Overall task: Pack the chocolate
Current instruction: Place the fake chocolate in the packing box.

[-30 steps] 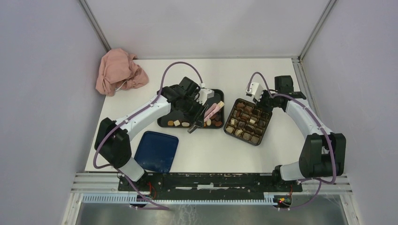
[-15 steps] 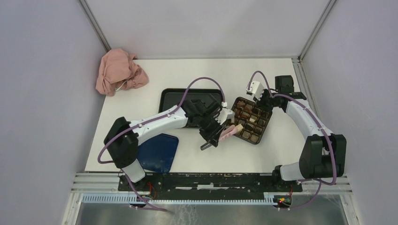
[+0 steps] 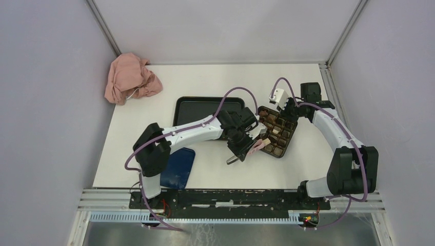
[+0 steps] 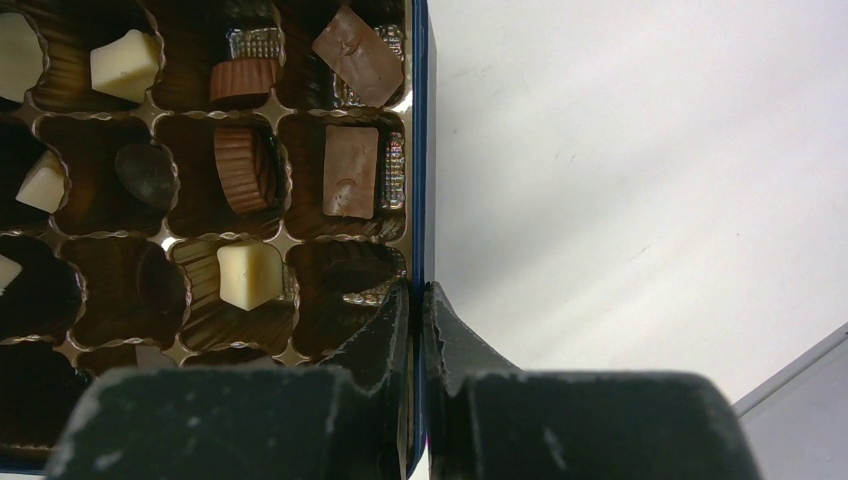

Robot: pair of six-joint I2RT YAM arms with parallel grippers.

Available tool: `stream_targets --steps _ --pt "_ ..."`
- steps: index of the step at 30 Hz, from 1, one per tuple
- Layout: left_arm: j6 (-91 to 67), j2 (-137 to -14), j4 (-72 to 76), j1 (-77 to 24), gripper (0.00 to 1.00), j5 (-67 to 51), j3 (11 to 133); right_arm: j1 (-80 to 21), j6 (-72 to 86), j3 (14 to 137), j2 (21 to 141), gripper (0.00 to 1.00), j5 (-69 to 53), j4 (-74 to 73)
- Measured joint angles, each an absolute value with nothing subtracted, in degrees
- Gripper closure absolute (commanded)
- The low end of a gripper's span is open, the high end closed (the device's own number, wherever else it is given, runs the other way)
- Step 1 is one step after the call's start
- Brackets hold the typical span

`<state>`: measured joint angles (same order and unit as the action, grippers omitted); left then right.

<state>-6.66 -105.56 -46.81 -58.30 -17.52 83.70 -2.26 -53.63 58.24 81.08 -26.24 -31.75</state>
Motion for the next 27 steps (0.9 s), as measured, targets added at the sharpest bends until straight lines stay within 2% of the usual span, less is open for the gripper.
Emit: stream_targets --steps 17,27 --pt "-6.68 -110.93 -53.82 -62.41 0.92 -11.0 90.59 -2.26 -53.63 58.24 81.71 0.99 -26.24 -31.77" --pt "-6.68 -113.65 -55.99 -62.78 0.84 -8.91 93.93 -2.26 -53.63 58.24 82.37 0.99 -26.24 -31.79"
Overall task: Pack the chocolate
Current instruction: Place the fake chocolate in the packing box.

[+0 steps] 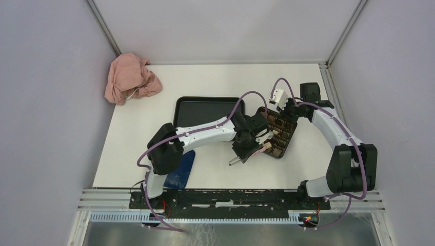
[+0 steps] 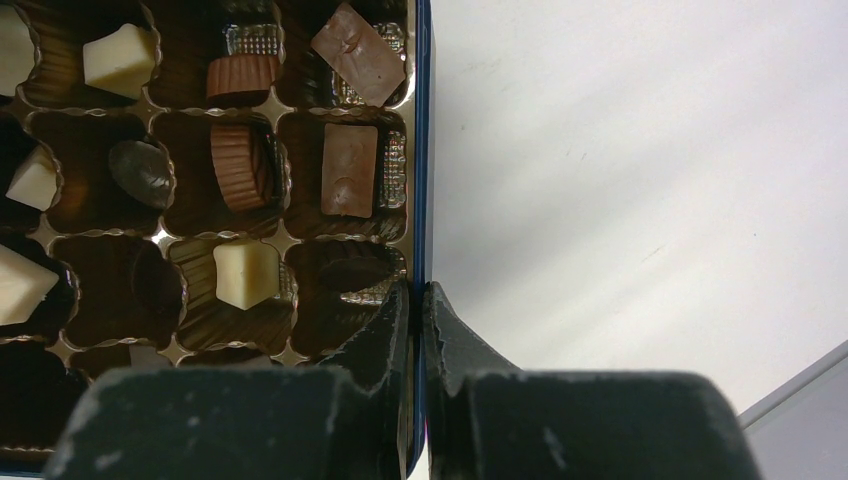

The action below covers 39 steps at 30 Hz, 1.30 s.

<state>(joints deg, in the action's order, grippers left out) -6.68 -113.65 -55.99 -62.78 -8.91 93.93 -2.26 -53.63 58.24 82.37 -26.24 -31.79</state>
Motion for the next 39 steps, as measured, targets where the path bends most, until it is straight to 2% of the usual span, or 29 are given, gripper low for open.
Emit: stream_targets --steps 11,21,30,39 --pt "-6.68 -114.65 -57.47 -63.46 0.71 -7.44 96.07 -2.26 -53.65 58.24 82.46 0.99 -26.24 -31.81" --pt "-6.68 -114.67 -57.8 -63.7 0.65 -7.09 96.23 -2.26 -53.65 58.24 82.56 0.99 -26.24 -31.83" --pt "-6.68 -114.72 -58.0 -63.77 0.62 -6.92 96.71 -2.26 -53.69 58.24 82.56 0.99 -26.24 -31.88" --pt "-6.68 -114.69 -58.22 -63.77 0.64 -6.04 96.71 -2.26 -53.71 58.24 82.56 0.99 -26.24 -31.9"
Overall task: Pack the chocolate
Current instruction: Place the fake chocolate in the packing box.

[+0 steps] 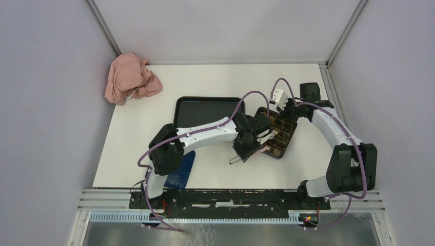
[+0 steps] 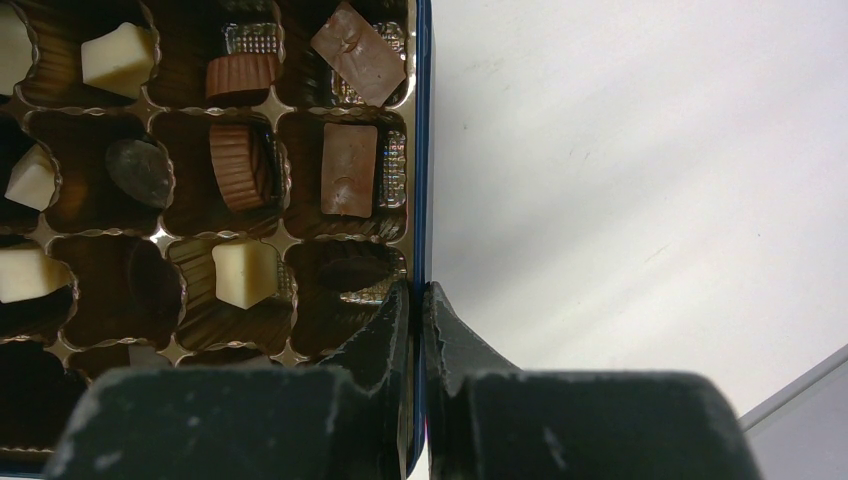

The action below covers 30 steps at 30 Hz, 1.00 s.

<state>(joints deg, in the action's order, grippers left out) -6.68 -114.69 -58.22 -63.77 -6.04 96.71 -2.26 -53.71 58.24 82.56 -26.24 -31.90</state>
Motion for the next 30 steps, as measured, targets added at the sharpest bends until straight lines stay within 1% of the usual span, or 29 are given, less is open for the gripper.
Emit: stream_targets --steps 5,10,13,18,23,30 --pt "-7.05 -114.21 -57.04 -63.68 0.64 -6.11 96.68 -2.26 -53.74 58.26 82.63 0.99 -26.24 -31.92" --pt "-8.12 -108.88 -53.25 -61.47 0.64 -6.57 93.71 -2.26 -53.71 58.26 83.24 0.99 -26.24 -31.92" --pt "-8.38 -104.03 -51.18 -57.76 0.65 -7.6 89.91 -2.26 -53.71 58.26 83.33 0.99 -26.24 -31.94" --pt "-8.73 -98.67 -49.23 -48.56 0.66 -9.8 83.85 -2.26 -53.71 58.26 83.33 0.98 -26.24 -31.97" --pt "-8.12 -98.85 -49.98 -41.6 0.64 -10.44 81.69 -2.26 -53.71 58.26 83.33 0.99 -26.24 -31.97" --pt "-5.06 -103.81 -52.12 -40.95 0.63 -8.29 82.02 -2.26 -53.74 58.26 83.35 0.99 -26.24 -31.99"
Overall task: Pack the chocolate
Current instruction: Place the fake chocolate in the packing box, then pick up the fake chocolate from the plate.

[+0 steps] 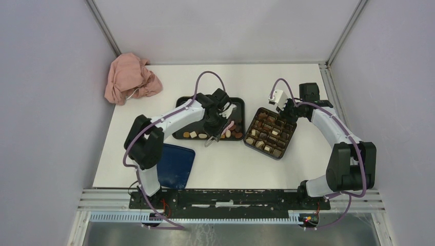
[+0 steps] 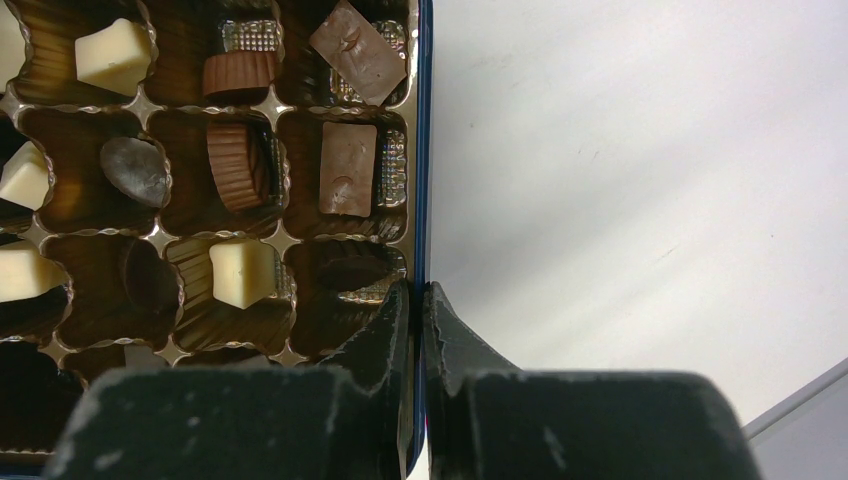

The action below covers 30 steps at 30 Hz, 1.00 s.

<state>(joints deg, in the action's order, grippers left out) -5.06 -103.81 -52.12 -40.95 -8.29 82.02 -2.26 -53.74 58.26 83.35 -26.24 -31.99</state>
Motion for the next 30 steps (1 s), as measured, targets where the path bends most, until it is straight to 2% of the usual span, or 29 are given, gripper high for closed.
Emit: stream_targets --steps 9,20,30 --pt "-3.33 -112.44 -54.87 -40.51 0.6 -5.58 87.48 -2.26 -53.78 58.26 83.44 0.98 -26.24 -32.01" --pt "-3.31 -116.4 -56.07 -39.0 0.59 -6.17 95.02 -2.26 -53.8 58.26 83.46 0.98 -26.24 -32.12" --pt "-3.29 -118.91 -57.28 -38.96 0.59 -7.79 96.38 -2.26 -53.82 58.26 83.48 0.98 -26.24 -32.21"
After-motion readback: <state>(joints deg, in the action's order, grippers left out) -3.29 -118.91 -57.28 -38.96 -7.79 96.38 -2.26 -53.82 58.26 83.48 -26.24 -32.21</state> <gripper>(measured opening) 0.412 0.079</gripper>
